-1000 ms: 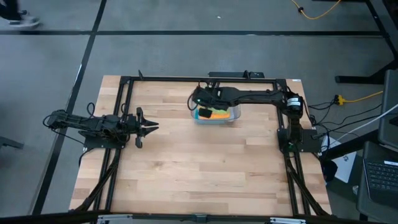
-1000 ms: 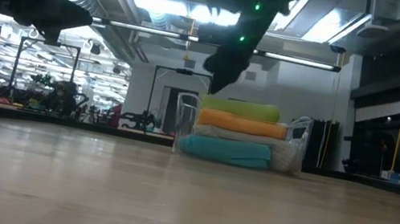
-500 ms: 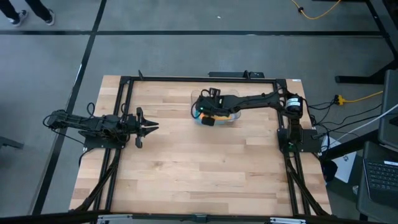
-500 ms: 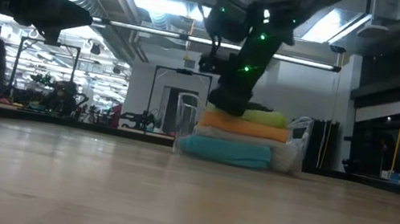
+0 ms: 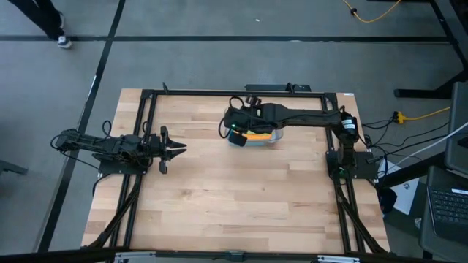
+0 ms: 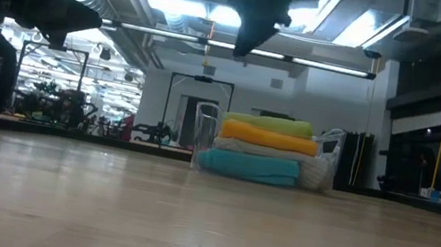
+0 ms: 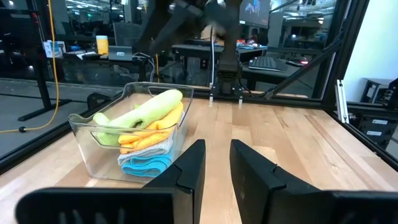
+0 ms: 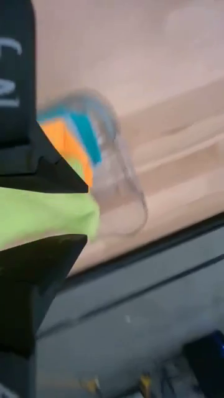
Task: Fold microfiber towels
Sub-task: Return to Home Position
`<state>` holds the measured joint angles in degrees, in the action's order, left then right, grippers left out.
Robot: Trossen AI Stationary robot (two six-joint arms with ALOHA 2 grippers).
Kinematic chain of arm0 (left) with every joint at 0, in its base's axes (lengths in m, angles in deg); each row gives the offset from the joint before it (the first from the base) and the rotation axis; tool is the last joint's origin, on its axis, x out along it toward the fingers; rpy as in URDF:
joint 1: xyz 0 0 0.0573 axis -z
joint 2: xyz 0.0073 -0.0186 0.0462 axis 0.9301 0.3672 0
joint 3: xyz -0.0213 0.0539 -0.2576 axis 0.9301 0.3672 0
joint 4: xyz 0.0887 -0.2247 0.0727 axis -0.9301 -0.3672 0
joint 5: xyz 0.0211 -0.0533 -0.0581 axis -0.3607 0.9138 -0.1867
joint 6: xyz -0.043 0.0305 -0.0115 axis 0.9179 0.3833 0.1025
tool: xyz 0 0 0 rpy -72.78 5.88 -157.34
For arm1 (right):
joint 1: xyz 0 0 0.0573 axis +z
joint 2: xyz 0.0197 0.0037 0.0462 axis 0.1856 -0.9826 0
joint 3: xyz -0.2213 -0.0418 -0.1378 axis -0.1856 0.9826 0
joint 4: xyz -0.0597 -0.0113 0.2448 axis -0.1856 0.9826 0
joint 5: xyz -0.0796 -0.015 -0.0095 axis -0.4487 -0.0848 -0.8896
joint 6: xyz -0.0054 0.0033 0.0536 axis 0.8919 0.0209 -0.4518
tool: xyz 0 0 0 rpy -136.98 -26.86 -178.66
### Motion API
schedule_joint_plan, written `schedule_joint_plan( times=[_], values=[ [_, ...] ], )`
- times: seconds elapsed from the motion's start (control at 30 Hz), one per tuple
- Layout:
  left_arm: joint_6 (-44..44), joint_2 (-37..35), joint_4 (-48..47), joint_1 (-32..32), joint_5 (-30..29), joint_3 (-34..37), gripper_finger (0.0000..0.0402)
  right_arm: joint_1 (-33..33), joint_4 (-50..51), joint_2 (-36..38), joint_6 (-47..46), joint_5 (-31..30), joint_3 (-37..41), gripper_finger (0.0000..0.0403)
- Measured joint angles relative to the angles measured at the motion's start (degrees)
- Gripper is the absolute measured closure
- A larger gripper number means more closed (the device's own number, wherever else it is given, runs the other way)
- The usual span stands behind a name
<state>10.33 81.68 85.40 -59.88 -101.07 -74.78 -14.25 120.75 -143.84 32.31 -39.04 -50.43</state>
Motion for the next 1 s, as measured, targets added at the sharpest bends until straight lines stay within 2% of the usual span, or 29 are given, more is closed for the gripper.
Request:
schedule_joint_plan(
  times=[0.1, 0.3, 0.37, 0.6, 0.67, 0.87, 1.0],
  values=[
    [0.00, 0.02, 0.00, -0.02, 0.00, 0.00, 0.0335, 1.77, 1.04, 0.00, -3.93, 0.83, -2.73, 0.0283],
    [0.00, 0.01, 0.00, -0.02, -0.01, 0.00, 0.0335, 4.20, -1.97, -0.02, -3.85, 1.69, -3.87, 0.0283],
    [0.00, 0.02, 0.00, -0.02, -0.01, 0.00, 0.0335, 4.45, -2.93, -0.02, -1.05, 5.10, -3.83, 0.0283],
    [0.00, 0.01, 0.00, -0.06, 0.00, 0.00, 0.0335, 4.43, -3.56, 0.00, 10.51, 29.62, -2.34, 0.0283],
    [0.00, 0.02, 0.00, -0.05, 0.00, 0.00, 0.0335, 4.45, -0.89, -0.03, 12.19, 34.04, -1.99, 0.0283],
    [0.00, 0.02, 0.01, -0.04, 0.00, 0.00, 0.0335, 4.39, 2.29, 5.34, 12.48, 35.50, -0.73, 0.0283],
    [0.00, 0.02, 0.02, -0.04, 0.00, 0.00, 0.0335, 5.82, -0.53, 12.24, 12.52, 39.34, 5.87, 0.0283]
  ],
)
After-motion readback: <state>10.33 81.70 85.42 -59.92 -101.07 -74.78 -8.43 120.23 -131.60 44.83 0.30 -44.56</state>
